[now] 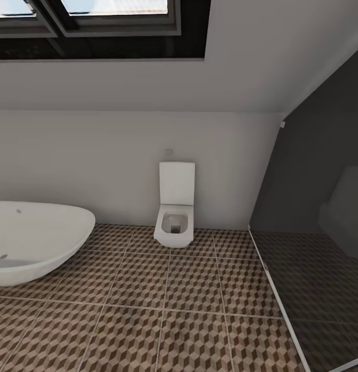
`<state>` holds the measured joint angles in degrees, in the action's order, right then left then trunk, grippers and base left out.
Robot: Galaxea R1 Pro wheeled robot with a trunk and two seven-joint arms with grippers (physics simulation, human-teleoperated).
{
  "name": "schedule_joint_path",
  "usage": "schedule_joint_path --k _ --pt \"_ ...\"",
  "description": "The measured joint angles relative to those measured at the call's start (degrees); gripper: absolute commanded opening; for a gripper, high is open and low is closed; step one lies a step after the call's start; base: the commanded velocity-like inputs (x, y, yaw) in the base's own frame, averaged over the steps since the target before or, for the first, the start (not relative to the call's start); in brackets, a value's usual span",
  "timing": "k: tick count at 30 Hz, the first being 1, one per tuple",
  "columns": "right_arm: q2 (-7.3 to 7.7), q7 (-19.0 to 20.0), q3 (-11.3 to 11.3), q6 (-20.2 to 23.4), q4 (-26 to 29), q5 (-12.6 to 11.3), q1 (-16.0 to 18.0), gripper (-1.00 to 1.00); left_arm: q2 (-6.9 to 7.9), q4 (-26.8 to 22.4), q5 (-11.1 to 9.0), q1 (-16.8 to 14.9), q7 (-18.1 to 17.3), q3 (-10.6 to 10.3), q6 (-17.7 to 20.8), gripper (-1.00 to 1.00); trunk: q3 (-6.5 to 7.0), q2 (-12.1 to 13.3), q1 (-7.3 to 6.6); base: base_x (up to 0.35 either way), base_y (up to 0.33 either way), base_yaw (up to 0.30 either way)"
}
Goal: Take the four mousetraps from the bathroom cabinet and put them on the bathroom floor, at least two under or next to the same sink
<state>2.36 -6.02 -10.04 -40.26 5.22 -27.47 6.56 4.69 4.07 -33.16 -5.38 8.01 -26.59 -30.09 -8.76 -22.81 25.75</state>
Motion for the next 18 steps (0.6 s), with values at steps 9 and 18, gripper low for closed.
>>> schedule_joint_path --k 9,18 --pt "0.0 0.0 0.0 0.0 0.0 0.0 0.0 -1.0 0.0 0.0 0.0 0.0 0.0 0.0 0.0 -1.0 0.0 0.0 0.0 0.0 0.0 0.0" --pt "0.0 0.0 0.0 0.0 0.0 0.0 0.0 -1.0 0.0 0.0 0.0 0.0 0.0 0.0 0.0 -1.0 0.0 0.0 0.0 0.0 0.0 0.0"
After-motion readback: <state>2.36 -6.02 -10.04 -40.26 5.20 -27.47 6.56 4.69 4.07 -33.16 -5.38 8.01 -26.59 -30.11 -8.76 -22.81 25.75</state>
